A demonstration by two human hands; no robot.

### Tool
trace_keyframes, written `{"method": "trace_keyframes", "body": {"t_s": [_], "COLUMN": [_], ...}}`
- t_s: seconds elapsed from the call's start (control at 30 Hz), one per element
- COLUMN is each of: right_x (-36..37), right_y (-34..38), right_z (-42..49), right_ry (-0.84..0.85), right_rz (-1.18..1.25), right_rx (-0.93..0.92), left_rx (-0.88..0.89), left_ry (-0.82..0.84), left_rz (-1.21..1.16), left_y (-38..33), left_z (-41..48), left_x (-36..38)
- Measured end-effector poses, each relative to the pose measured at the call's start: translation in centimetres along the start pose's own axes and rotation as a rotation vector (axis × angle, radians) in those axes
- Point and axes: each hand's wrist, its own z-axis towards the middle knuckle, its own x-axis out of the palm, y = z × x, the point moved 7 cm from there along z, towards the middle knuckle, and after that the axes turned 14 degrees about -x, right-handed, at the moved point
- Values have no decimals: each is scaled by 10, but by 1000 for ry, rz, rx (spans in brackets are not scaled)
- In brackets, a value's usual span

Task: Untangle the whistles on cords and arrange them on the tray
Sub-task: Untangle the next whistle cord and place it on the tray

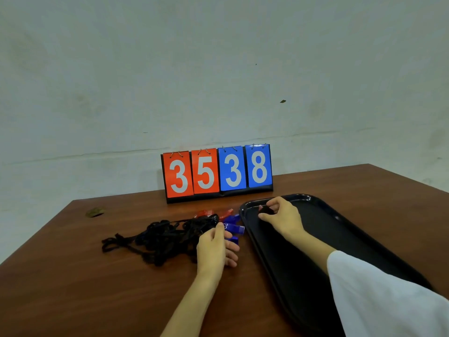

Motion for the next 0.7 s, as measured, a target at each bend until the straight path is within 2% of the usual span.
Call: {"method": "trace_keyframes", "body": {"t_s": [0.17, 0.33, 0.4, 0.53, 0.7], "right_x": [0, -18, -6, 54, 113], "right_y": [-7, 35, 61, 96, 116], "right_z": [2, 7, 15, 29, 40], "right_ry": [4, -195, -101, 244, 284], "right_rz": [-30, -151, -173, -180, -211], "right_rx": [-4, -268, -361, -384, -329], "left_rx": [15, -3, -10, -13, 6], "left_ry": [-30, -32, -28, -26, -42], "left_rz": [34, 72, 65, 68, 54], "left_y": [0, 2, 2, 3, 0], "left_z": [0, 2, 3, 4, 3], "left_x": [0, 1, 2, 2, 0]}}
